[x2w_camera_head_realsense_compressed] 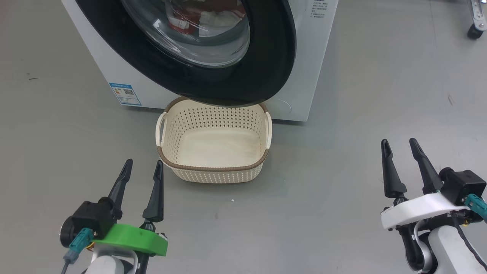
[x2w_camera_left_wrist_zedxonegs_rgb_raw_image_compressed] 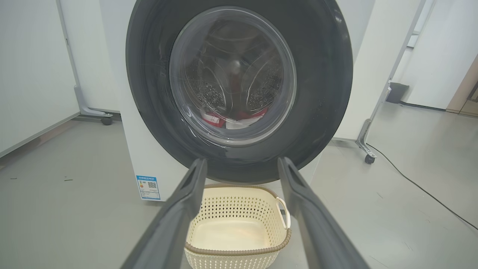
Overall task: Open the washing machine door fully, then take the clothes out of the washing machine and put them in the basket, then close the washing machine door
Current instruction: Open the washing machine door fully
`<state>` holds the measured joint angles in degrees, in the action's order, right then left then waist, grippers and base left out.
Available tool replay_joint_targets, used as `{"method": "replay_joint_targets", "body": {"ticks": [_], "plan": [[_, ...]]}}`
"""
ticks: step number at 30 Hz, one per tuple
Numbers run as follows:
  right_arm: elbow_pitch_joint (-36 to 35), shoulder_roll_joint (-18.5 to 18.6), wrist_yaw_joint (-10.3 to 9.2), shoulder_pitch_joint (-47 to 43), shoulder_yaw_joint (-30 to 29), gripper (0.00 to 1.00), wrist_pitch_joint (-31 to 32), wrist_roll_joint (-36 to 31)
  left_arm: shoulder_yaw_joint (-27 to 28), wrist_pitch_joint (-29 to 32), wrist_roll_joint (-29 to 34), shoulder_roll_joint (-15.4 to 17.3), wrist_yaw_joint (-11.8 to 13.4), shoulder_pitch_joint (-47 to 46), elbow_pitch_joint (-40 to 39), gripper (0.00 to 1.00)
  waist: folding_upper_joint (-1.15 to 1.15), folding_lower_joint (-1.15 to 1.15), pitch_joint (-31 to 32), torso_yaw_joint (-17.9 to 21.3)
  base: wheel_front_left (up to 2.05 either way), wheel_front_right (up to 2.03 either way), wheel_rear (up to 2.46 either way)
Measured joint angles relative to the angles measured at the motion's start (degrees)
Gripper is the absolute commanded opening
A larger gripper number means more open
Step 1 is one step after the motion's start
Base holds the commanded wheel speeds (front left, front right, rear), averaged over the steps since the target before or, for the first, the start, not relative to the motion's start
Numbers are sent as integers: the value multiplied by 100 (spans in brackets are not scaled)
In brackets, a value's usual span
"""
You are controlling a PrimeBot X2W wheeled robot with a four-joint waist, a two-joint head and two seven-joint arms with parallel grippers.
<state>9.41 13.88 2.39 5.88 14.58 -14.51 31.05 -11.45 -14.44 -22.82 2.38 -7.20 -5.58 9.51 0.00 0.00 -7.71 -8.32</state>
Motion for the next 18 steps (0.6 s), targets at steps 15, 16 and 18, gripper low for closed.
{"method": "replay_joint_targets", "body": {"ticks": [15,16,18], "plan": [[-143,-119,52,-158,-148,100,0,-194,-2,0,9,0,0,2,-11,100,0,0,-15,4,0,0,0],[-145,-123,53,-176,-155,100,0,-194,-3,0,9,0,0,3,-11,100,0,0,-17,4,0,0,0],[-151,-130,58,-180,-169,100,0,-198,-7,0,9,0,0,3,-11,100,0,0,-19,3,0,0,0]]}}
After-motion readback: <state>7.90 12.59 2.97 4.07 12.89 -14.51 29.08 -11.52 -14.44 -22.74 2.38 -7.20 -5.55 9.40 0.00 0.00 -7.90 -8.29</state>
